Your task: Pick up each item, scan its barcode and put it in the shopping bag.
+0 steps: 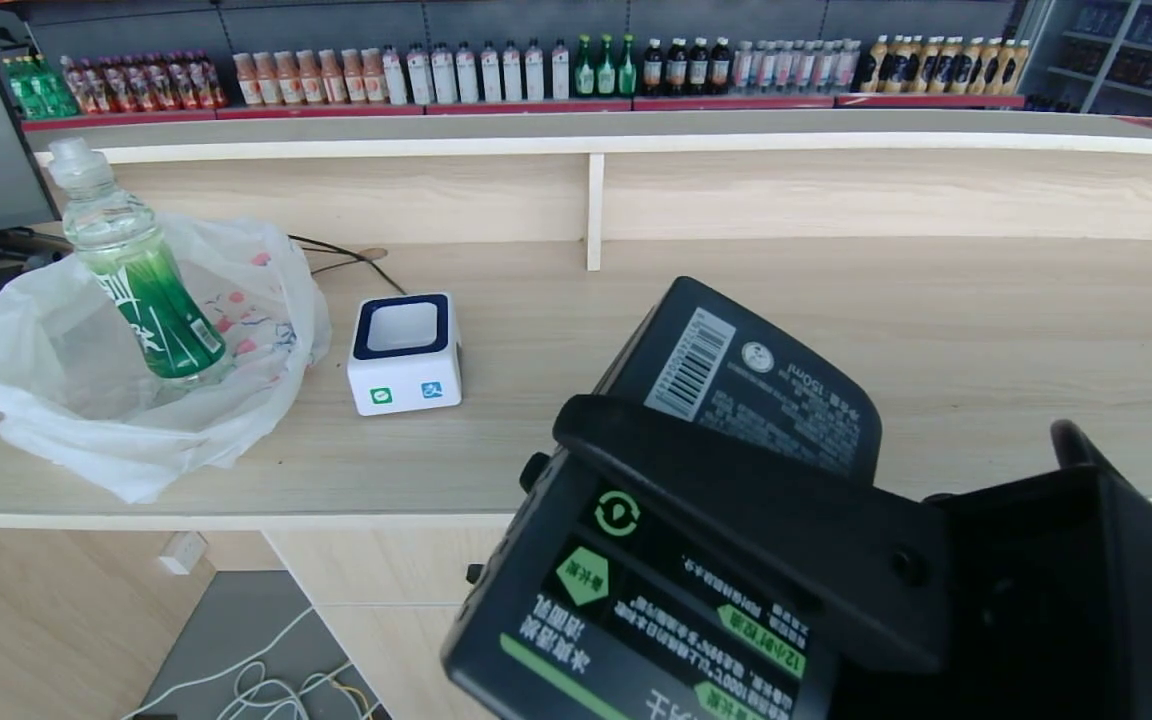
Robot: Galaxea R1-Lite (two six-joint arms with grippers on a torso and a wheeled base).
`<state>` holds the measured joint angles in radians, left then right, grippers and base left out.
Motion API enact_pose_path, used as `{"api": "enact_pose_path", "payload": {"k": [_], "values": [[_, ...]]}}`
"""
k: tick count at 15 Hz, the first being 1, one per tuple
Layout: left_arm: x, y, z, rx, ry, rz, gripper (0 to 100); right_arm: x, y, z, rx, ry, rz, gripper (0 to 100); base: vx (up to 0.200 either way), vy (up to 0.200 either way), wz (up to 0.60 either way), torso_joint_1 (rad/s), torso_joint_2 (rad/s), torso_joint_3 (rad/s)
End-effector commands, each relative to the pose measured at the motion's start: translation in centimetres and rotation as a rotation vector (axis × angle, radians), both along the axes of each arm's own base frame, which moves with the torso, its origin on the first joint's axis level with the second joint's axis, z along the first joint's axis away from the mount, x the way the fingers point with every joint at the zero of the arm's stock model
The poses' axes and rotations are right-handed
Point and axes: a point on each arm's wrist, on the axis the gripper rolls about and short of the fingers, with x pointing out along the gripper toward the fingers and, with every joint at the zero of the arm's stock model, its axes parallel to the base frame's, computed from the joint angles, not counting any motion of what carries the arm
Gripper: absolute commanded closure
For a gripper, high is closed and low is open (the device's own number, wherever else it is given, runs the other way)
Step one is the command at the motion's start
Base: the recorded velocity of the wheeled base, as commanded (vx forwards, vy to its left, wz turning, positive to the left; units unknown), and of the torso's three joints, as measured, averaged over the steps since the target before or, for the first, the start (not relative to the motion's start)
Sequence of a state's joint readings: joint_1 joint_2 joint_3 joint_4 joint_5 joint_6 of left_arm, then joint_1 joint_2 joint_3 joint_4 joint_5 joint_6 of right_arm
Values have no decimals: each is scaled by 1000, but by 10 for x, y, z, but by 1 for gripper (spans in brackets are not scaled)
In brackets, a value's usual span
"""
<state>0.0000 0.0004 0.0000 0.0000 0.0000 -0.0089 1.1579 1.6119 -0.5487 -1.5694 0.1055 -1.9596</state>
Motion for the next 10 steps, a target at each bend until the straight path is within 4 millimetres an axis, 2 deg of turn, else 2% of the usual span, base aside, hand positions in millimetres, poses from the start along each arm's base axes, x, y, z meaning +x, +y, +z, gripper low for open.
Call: {"api": "enact_pose_path", "payload": {"k": [1,4,6,9,10], "values": [[0,0,0,0,0,0,0,-1,-1,-2,-6,5,2,100,0,0,0,0,0,0],[0,0,0,0,0,0,0,-2,-4,-6,2,91,47,100,0,0,0,0,0,0],[0,0,0,0,0,0,0,2,-12,-9,43,253,92,100,0,0,0,0,0,0],[0,0,0,0,0,0,0,5,-26,-34,89,636,171,100,0,0,0,0,0,0],[0,0,0,0,0,0,0,4,-30,-36,115,714,197,100,0,0,0,0,0,0]]}}
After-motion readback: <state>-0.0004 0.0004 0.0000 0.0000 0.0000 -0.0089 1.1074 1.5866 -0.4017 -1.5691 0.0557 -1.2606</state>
